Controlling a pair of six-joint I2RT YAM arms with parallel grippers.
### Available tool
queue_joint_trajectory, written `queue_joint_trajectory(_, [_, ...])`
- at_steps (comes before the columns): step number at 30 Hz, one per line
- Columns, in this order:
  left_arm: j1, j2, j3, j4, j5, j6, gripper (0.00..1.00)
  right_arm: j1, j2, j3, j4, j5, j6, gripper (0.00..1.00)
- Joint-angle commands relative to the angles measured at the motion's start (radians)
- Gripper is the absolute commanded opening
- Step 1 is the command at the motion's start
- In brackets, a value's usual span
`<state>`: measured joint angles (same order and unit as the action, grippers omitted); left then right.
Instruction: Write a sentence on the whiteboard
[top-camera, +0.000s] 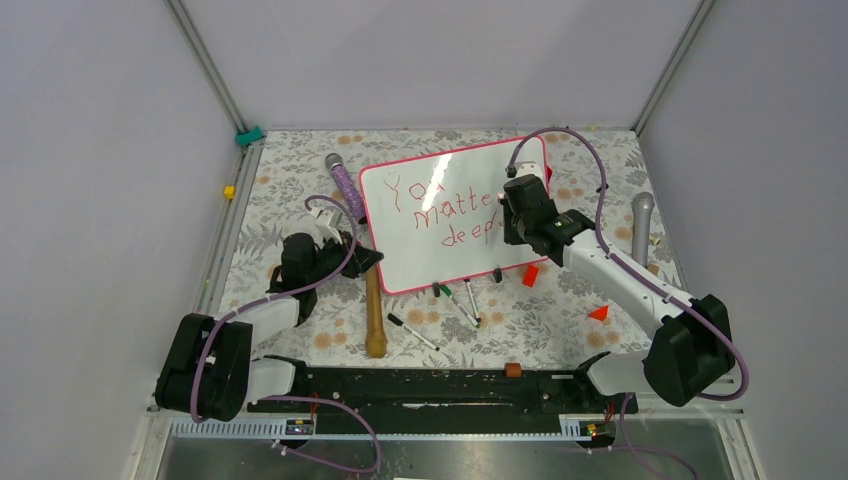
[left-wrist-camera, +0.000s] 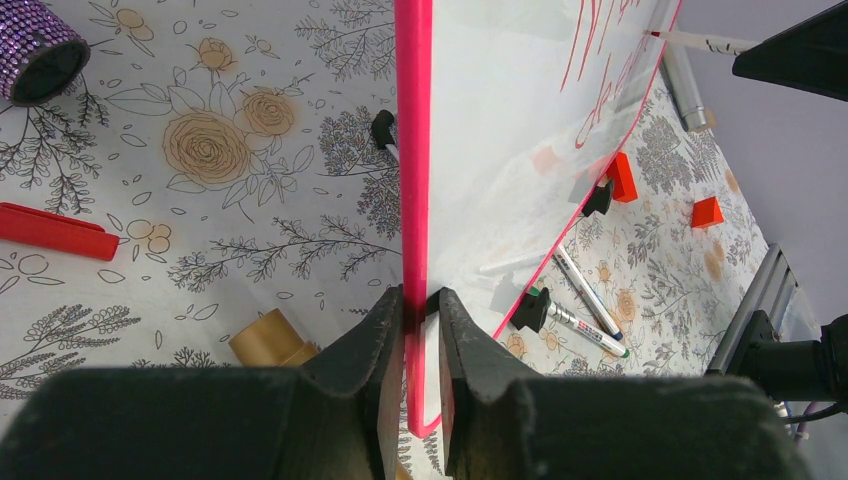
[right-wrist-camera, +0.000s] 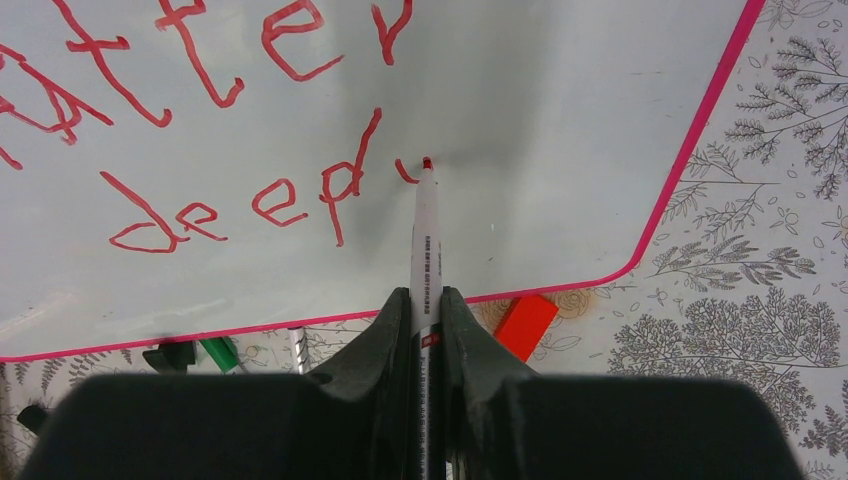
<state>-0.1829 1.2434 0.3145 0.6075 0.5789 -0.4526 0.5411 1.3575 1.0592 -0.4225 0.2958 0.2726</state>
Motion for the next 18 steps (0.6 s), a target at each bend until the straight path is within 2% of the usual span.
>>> queue_joint_trajectory(1, [0.001, -0.004, 0.036, 0.006, -0.055, 0.028, 0.00, -0.006, -0.005, 0.000, -0.004, -0.004, -0.014, 0.00])
queue_joint_trajectory(18, [0.002, 0.002, 0.037, 0.004, -0.054, 0.029, 0.00, -0.006, 0.002, -0.033, -0.029, -0.069, -0.028, 0.00])
